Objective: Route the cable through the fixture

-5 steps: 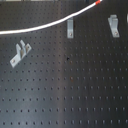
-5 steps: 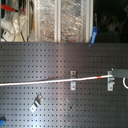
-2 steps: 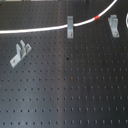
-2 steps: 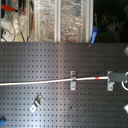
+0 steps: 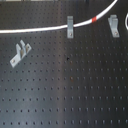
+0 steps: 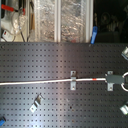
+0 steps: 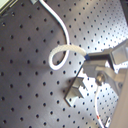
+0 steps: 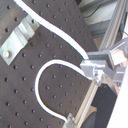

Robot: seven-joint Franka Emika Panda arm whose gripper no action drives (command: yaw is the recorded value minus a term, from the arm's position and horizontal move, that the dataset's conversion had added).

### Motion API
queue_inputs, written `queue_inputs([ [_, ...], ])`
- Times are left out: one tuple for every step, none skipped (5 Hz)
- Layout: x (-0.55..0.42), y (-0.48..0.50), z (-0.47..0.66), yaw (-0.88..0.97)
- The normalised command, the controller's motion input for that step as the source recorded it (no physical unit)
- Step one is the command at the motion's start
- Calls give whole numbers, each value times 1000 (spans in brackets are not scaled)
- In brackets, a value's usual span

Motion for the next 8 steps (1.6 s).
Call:
queue_inputs([
  [-26,0,0,0],
  [-274,84,103,29],
  [-634,206,351,263],
  [3,37,-1,0],
  [-269,341,297,11],
  [-218,344,277,80],
  [-48,7,51,0],
  [-151,259,24,3],
])
